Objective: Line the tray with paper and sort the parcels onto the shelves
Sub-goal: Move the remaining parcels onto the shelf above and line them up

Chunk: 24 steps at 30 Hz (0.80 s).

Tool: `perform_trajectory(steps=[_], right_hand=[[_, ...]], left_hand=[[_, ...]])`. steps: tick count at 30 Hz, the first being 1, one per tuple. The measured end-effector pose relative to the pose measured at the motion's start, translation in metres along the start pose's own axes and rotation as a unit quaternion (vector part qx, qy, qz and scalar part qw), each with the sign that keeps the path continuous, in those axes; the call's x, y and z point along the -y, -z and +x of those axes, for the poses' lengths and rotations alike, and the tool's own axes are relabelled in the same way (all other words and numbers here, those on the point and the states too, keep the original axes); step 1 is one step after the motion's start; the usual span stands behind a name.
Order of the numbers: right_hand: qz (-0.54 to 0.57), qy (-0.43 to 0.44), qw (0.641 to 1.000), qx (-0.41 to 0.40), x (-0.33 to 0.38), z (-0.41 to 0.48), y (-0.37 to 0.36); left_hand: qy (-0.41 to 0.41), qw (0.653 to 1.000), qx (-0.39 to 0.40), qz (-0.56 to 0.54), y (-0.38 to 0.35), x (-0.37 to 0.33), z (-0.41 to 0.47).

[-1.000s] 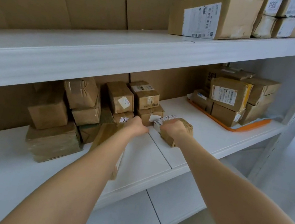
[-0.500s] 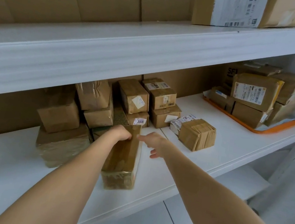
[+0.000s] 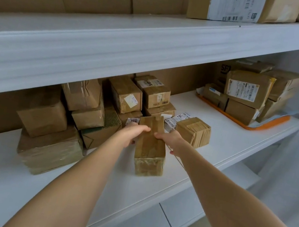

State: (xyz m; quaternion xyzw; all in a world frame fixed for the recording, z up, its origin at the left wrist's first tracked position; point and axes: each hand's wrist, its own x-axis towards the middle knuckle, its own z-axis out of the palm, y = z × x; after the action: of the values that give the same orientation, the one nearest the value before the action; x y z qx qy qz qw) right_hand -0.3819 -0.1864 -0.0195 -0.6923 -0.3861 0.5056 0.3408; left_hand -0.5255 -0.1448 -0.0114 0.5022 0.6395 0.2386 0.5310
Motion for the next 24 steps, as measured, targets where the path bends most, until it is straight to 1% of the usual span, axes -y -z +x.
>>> perform_trajectory(steps=[2,4,7,11,13,16,19,22,24], right_hand=[[-0.048,-0.033,0.998,0.006,-0.006,0.000,0.006],[-0.065,-0.067,0.995,0.029,-0.013,0.000,0.011],[-0.036,-0.103,0.991,0.077,-0.022,0.004,0.010],[-0.002,-0.122,0.987,0.106,-0.022,0.004,0.005],[0.007,-0.125,0.985,0.117,-0.020,0.002,0.004],[0.028,-0.126,0.984,0.126,-0.018,-0.001,0.005],[0.048,-0.119,0.981,0.145,-0.015,-0.002,0.012],[0.094,-0.080,0.974,0.190,-0.010,-0.003,0.020],[0.115,-0.041,0.972,0.202,-0.008,-0.006,0.024]], left_hand=[[0.035,0.999,-0.006,0.019,0.004,0.003,-0.002],[0.075,0.997,0.018,0.026,0.006,0.006,-0.006],[0.118,0.990,0.071,0.032,0.003,0.010,-0.013],[0.151,0.983,0.101,0.006,0.001,0.012,-0.016],[0.146,0.984,0.103,0.004,0.001,0.011,-0.017],[0.120,0.989,0.083,0.011,0.004,0.010,-0.018],[0.096,0.993,0.064,-0.005,0.010,0.006,-0.018],[0.063,0.997,0.031,-0.017,0.016,0.000,-0.019],[0.040,0.999,0.004,-0.011,0.019,-0.005,-0.020]])
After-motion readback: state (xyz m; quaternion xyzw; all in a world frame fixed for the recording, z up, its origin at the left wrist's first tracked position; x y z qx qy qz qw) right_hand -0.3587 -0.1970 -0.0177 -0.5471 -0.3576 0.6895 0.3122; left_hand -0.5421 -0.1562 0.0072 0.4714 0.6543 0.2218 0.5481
